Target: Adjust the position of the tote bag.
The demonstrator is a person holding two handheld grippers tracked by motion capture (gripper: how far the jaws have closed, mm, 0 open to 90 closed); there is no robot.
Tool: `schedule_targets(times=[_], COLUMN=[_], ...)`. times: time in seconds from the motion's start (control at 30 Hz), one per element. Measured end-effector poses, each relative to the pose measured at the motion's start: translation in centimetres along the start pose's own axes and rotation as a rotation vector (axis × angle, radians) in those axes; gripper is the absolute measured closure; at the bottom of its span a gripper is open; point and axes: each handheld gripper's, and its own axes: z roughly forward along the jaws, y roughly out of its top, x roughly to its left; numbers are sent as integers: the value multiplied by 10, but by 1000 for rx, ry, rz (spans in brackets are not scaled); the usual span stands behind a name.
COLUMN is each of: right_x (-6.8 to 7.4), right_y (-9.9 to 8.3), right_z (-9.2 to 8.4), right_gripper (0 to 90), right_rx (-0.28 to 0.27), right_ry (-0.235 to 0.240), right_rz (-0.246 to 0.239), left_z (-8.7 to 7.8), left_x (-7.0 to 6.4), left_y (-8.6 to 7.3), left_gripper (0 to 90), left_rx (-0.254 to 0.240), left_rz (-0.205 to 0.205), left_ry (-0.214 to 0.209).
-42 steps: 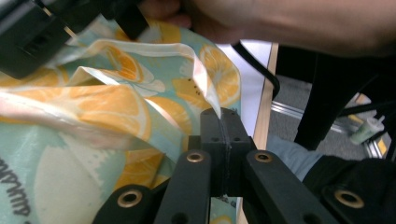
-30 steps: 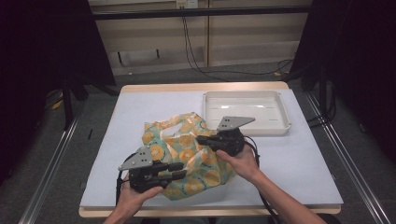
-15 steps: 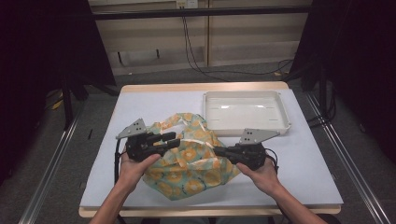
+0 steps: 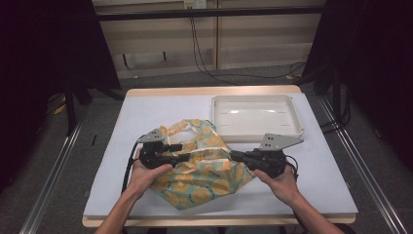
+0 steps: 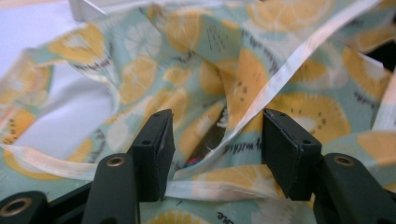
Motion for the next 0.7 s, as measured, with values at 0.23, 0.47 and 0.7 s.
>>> schedule_targets(times=[0.23, 0.47, 0.7], right_x=[-4, -7, -3], right_y=[-5, -3, -14], right_z=[-5, -10, -22], right_gripper=[900, 900, 900], right_rx=[6, -12, -3], right_ry=[-14, -32, -41], right_rz=[12, 20, 29], left_z=[-4, -29, -42], left_x=[-5, -25, -59], left_y=[1, 10, 0], left_gripper=[898, 900, 900], left_rx=[-19, -122, -112], left_rz=[16, 29, 80], left_ry=[-57, -102, -159])
